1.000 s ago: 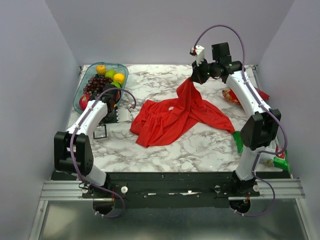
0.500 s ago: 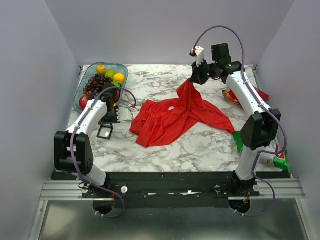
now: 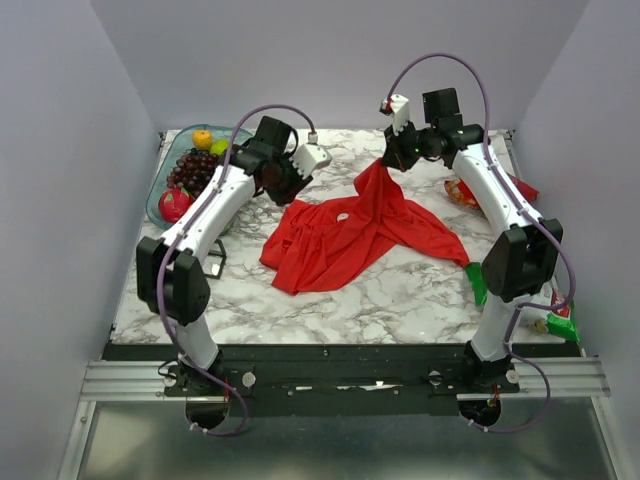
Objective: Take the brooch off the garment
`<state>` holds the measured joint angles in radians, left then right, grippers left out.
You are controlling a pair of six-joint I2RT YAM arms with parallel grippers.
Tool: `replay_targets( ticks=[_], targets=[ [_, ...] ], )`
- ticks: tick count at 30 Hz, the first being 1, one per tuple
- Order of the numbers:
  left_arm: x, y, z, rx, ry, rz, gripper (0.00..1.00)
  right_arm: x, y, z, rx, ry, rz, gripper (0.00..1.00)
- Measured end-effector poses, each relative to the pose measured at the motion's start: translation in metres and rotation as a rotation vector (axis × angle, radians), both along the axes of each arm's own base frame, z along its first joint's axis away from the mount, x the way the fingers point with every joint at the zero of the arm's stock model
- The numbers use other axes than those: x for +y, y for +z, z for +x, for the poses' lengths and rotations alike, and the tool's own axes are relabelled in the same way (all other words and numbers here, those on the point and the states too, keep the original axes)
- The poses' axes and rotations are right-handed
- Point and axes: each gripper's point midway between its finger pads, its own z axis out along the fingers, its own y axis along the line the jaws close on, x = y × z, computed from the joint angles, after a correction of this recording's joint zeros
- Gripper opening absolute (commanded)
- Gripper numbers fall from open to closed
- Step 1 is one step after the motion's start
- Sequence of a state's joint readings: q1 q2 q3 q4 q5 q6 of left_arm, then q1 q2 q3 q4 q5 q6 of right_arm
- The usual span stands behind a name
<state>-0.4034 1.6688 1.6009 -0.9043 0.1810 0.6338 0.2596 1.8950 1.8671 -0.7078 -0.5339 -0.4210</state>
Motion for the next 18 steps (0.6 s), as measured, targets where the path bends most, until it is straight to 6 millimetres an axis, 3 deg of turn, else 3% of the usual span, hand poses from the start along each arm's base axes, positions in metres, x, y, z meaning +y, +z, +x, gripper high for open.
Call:
replay_targets(
  ticks=[3,6,12,18],
  targets=[
    [-0.031,-0.007,0.029,0.086,0.154,-0.146,0.36,-0.002,0.002,0.0,-0.008,-0.006,-0.007,0.0],
    [-0.051,-0.032,0.046,0.194,0.258,-0.224,0.38,-0.005,0.004,-0.002,-0.018,-0.012,-0.016,0.01],
    [-0.064,-0.092,0.042,0.426,0.441,-0.253,0.41,-0.013,0.006,-0.008,-0.032,-0.022,-0.037,0.0],
    [-0.063,-0.11,0.029,0.507,0.523,-0.242,0.41,-0.015,0.006,-0.008,-0.034,-0.029,-0.043,0.0]
  ],
)
